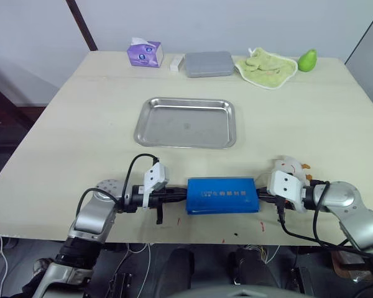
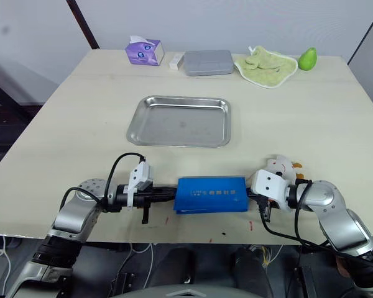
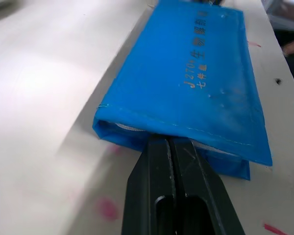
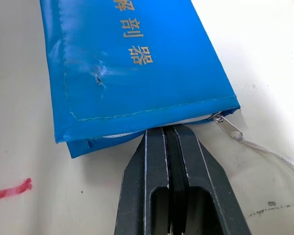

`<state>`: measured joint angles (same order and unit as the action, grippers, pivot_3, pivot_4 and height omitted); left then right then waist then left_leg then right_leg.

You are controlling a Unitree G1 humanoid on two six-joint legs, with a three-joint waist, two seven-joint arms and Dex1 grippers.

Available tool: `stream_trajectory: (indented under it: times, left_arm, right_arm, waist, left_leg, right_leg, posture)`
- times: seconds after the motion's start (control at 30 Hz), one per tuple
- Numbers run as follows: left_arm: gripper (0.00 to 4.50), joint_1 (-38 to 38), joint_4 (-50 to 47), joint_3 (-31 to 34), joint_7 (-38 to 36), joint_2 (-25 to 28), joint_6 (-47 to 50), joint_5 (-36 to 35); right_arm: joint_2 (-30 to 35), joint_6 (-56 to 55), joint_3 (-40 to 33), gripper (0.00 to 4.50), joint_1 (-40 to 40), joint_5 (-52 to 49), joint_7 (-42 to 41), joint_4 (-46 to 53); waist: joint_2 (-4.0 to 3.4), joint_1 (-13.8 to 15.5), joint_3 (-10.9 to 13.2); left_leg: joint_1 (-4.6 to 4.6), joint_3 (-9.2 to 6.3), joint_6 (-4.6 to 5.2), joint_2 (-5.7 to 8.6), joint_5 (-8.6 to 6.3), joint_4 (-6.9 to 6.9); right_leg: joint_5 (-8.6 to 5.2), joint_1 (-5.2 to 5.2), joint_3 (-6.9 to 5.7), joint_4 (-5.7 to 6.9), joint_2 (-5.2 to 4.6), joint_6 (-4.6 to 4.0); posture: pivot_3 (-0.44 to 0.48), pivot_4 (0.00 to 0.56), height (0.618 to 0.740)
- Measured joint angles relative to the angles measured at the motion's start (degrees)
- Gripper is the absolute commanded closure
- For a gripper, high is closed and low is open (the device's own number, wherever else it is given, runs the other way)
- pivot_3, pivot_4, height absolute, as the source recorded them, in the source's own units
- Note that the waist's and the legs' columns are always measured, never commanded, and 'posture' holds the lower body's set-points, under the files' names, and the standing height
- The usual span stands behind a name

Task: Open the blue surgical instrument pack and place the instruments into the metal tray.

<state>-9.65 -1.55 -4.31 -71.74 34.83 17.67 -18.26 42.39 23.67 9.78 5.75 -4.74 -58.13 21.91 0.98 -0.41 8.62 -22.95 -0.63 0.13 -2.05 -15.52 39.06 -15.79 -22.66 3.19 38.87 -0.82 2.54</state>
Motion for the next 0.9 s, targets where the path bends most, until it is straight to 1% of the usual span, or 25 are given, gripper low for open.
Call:
stream_trajectory:
  times: [0.03, 0.07, 0.1, 0.13, 0.17, 0.2, 0.23, 0.27, 0.3, 0.37, 0.43, 0.53, 0.67, 0.8, 0.83, 0.87, 0.9]
  left_arm:
    - [3.37, 0.1, 0.0, 0.4, -0.2, 0.2, 0.2, -0.6]
    - [2.88, 0.5, 0.0, 1.1, -0.9, 0.7, 0.3, -1.6]
    - [2.28, 0.9, 0.0, 1.8, -1.5, 1.3, 0.3, -2.4]
    - [1.99, 1.0, 0.0, 2.0, -1.8, 1.7, 0.2, -2.7]
    - [1.51, 1.5, 0.0, 2.7, -2.6, 2.6, 0.0, -3.5]
    - [0.97, 2.1, 0.0, 3.9, -3.5, 3.6, -0.3, -4.5]
    - [0.56, 2.5, 0.1, 4.7, -4.0, 4.4, -0.5, -4.9]
    - [0.02, 2.8, 0.3, 5.6, -4.6, 5.1, -0.7, -5.6]
    - [0.02, 3.2, 0.7, 6.3, -5.3, 5.9, -1.0, -6.2]
    - [0.02, 4.9, 3.5, 9.4, -7.1, 8.9, -1.8, -7.1]
    - [0.02, 5.8, 5.1, 11.7, -8.0, 10.0, -2.3, -8.1]
    - [0.02, 7.4, 5.0, 13.3, -9.2, 10.1, -2.5, -10.1]
    - [0.02, 12.1, 2.7, 18.0, -12.9, 10.2, -1.6, -16.3]
    - [0.02, 13.7, 0.9, 21.1, -14.0, 10.2, -1.6, -20.2]
    - [0.02, 14.0, 0.6, 21.7, -15.3, 10.6, -1.5, -21.3]
    - [0.02, 14.0, 0.6, 21.7, -15.4, 10.7, -1.5, -21.3]
    - [0.02, 14.0, 0.5, 21.5, -16.2, 11.6, -1.1, -21.4]
  right_arm:
    - [0.0, 0.2, -0.5, 3.22, -0.3, -0.6, -0.1, 0.0]
    - [0.2, 0.5, -1.3, 2.70, -0.9, -1.9, -0.4, 0.3]
    - [0.5, 0.7, -2.0, 2.12, -1.7, -3.0, -0.6, 0.7]
    - [0.7, 0.7, -2.4, 1.78, -2.1, -3.5, -0.8, 0.9]
    - [1.2, 0.8, -3.7, 1.29, -3.2, -4.8, -1.1, 1.5]
    - [1.9, 0.8, -5.6, 0.72, -4.5, -6.3, -1.5, 2.3]
    - [2.6, 0.7, -7.0, 0.29, -5.4, -7.3, -1.8, 2.4]
    - [3.1, 0.7, -8.6, 0.00, -6.4, -8.3, -2.1, 2.6]
    - [3.4, 0.5, -10.5, 0.00, -7.8, -9.6, -2.6, 3.0]
    - [4.4, -0.9, -16.7, 0.00, -12.9, -12.8, -4.0, 3.3]
    - [4.6, -2.5, -21.1, 0.00, -16.5, -14.6, -5.0, 2.6]
    - [4.6, -3.9, -24.7, 0.00, -20.0, -17.4, -6.8, 2.3]
    - [5.3, -4.7, -31.0, 0.00, -27.1, -22.6, -10.8, 6.7]
    - [5.7, -6.6, -31.9, 0.00, -29.0, -23.4, -11.4, 11.4]
    - [5.5, -7.3, -29.4, 0.00, -28.1, -22.1, -9.9, 13.5]
    - [5.4, -7.4, -28.9, 0.00, -27.9, -21.9, -9.7, 13.7]
    - [4.4, -8.2, -24.9, 0.00, -25.6, -18.9, -7.4, 14.4]
  waist:
    - [0.00, 0.0, 0.0]
    - [-0.01, -0.1, 0.0]
    - [-0.02, -0.1, 0.0]
    - [-0.02, -0.2, 0.0]
    - [-0.04, -0.2, 0.0]
    - [-0.05, -0.2, 0.0]
    - [-0.04, -0.2, 0.0]
    - [-0.05, -0.2, 0.1]
    - [-0.05, -0.2, 0.1]
    - [-0.04, -0.2, 0.1]
    - [-0.04, -0.2, 0.1]
    - [-0.04, -0.2, 0.1]
    - [-0.05, -0.3, 0.1]
    - [-0.04, -0.3, 0.1]
    - [-0.03, -0.3, 0.1]
    - [-0.01, -0.3, 0.1]
    - [0.01, -0.3, 0.1]
  left_leg:
    - [0.00, 0.00, 0.00, -0.01, 0.00, -0.02]
    - [0.00, 0.01, 0.00, -0.01, 0.00, -0.05]
    - [-0.01, 0.01, 0.00, -0.03, 0.00, -0.07]
    - [0.00, 0.01, 0.00, -0.03, 0.00, -0.08]
    - [0.00, 0.01, 0.00, -0.03, 0.00, -0.09]
    - [0.00, 0.01, 0.00, -0.05, 0.00, -0.09]
    - [0.00, 0.01, 0.00, -0.06, 0.00, -0.09]
    - [0.01, 0.02, 0.00, -0.05, 0.00, -0.09]
    - [0.00, 0.02, 0.00, -0.06, -0.01, -0.10]
    - [0.02, 0.04, 0.01, -0.04, -0.01, -0.18]
    - [0.06, 0.07, 0.01, -0.06, -0.01, -0.20]
    - [0.07, 0.09, 0.01, -0.08, -0.01, -0.20]
    - [0.11, 0.08, 0.00, -0.14, -0.01, -0.30]
    - [0.18, 0.10, 0.00, -0.14, -0.01, -0.32]
    - [0.17, 0.11, 0.00, -0.12, -0.01, -0.33]
    - [0.17, 0.10, 0.00, -0.11, -0.01, -0.33]
    - [0.17, 0.09, 0.00, -0.11, -0.01, -0.33]
  right_leg:
    - [0.00, 0.00, 0.00, -0.01, 0.00, 0.00]
    - [0.00, -0.02, 0.00, -0.01, 0.00, -0.01]
    - [-0.01, -0.03, 0.01, -0.02, 0.00, -0.01]
    - [-0.01, -0.03, 0.00, -0.02, 0.00, -0.01]
    - [-0.01, -0.03, 0.01, -0.02, 0.00, -0.02]
    - [-0.01, -0.03, 0.01, -0.02, 0.00, -0.02]
    - [-0.01, -0.03, 0.01, -0.02, 0.00, -0.02]
    - [-0.01, -0.03, 0.01, -0.02, -0.01, -0.02]
    - [-0.02, -0.03, 0.00, -0.03, -0.01, -0.02]
    - [-0.03, -0.03, 0.00, -0.06, 0.00, -0.04]
    - [-0.04, -0.03, 0.02, -0.05, -0.02, -0.04]
    - [-0.04, -0.02, 0.04, -0.05, -0.02, -0.04]
    - [-0.06, -0.03, 0.04, -0.04, -0.02, -0.07]
    - [-0.07, 0.00, 0.05, -0.04, -0.02, -0.06]
    - [-0.07, -0.01, 0.06, -0.06, -0.02, -0.06]
    - [-0.07, -0.01, 0.05, -0.05, -0.01, -0.07]
    - [-0.07, -0.02, 0.05, -0.05, 0.00, -0.07]
  posture:
    - [0.000, 0.150, 0.740]
    - [0.000, 0.150, 0.740]
    - [0.000, 0.150, 0.740]
    - [0.000, 0.150, 0.740]
    - [0.000, 0.150, 0.740]
    - [0.000, 0.150, 0.740]
    - [0.000, 0.150, 0.740]
    - [0.000, 0.150, 0.740]
    - [0.000, 0.150, 0.740]
    - [0.000, 0.150, 0.740]
    - [0.000, 0.150, 0.740]
    - [0.000, 0.150, 0.740]
    - [0.000, 0.150, 0.740]
    - [0.000, 0.150, 0.740]
    - [0.000, 0.150, 0.740]
    - [0.000, 0.150, 0.740]
    - [0.000, 0.150, 0.740]
